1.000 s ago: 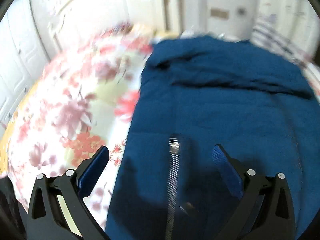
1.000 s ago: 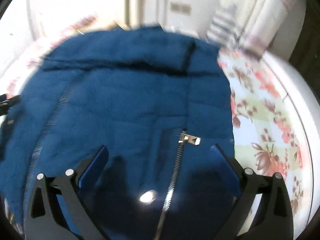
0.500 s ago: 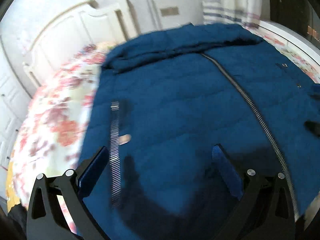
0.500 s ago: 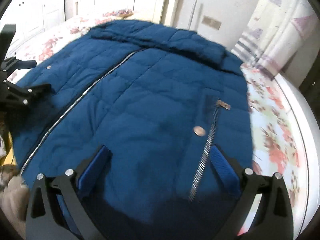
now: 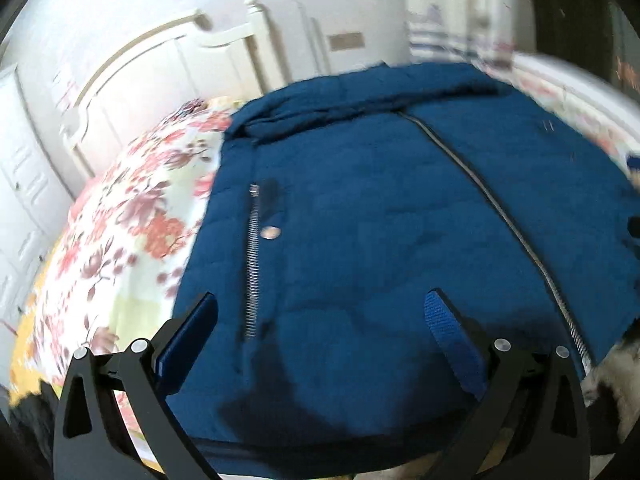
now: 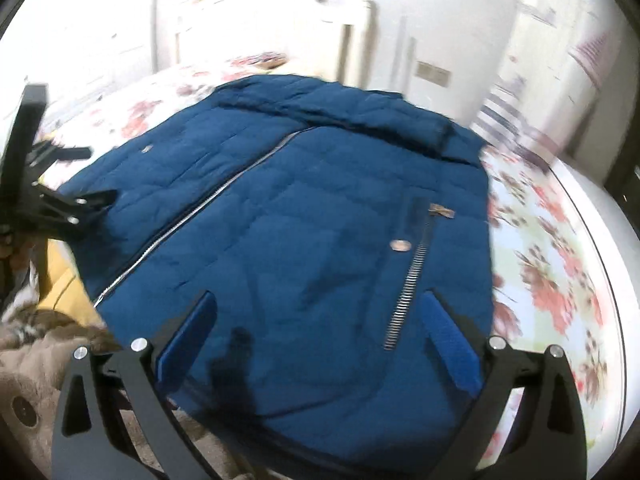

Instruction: Fold large clothes

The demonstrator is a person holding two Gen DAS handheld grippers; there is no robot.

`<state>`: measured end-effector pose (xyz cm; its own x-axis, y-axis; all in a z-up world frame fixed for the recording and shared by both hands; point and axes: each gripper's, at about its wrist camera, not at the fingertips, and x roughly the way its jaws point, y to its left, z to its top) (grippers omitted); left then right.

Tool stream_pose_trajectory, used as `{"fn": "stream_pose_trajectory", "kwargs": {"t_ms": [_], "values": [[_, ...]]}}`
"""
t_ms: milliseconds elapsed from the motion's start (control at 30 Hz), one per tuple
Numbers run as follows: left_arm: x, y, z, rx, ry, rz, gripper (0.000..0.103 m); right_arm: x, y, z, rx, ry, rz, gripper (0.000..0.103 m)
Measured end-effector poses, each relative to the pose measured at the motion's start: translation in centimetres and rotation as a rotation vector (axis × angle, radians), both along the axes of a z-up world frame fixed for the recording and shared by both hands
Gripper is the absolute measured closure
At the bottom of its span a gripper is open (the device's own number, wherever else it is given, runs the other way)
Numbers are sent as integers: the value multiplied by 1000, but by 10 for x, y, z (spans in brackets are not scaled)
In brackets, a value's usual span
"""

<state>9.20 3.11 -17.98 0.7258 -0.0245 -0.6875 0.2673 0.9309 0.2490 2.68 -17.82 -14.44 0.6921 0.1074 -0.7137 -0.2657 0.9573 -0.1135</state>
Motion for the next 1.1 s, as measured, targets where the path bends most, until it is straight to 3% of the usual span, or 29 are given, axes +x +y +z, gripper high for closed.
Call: {"fn": "stream_pose_trajectory", "kwargs": {"t_ms": [67,100,200,433,500,567,667,733,867,1000,1067,1100], "values": [[5,-3,-13,20,24,11,4,8,8,-22,-43,72,-4,3],[5,1,-15,-14,26,18,4,10,5,-29,-14,76,-21,3],[8,10,-15,-70,52,15,4,8,-2,-28,23,83,-27,3],[3,11,-19,-87,46,15,4,-1,-25,-15,12,65,-98,3],[5,12,-20,-96,49,15,4,4,-36,-28,64,111,-108,3],[4,12,-20,-96,48,15,4,3,-39,-32,99,101,-128,3],[5,11,-20,-100,52,17,4,2,-35,-26,68,109,-120,3],[4,14,-16,-119,68,17,4,-2,-41,-17,108,99,-113,3],[-1,45,2,-275,55,17,4,-19,-79,5,256,47,-163,3],[12,109,5,-460,95,153,4,-34,-129,0,390,78,-283,4],[16,131,-1,-508,122,191,4,-41,-137,-10,439,113,-271,21],[17,138,-6,-527,145,187,5,-44,-136,-14,444,128,-258,23]]}}
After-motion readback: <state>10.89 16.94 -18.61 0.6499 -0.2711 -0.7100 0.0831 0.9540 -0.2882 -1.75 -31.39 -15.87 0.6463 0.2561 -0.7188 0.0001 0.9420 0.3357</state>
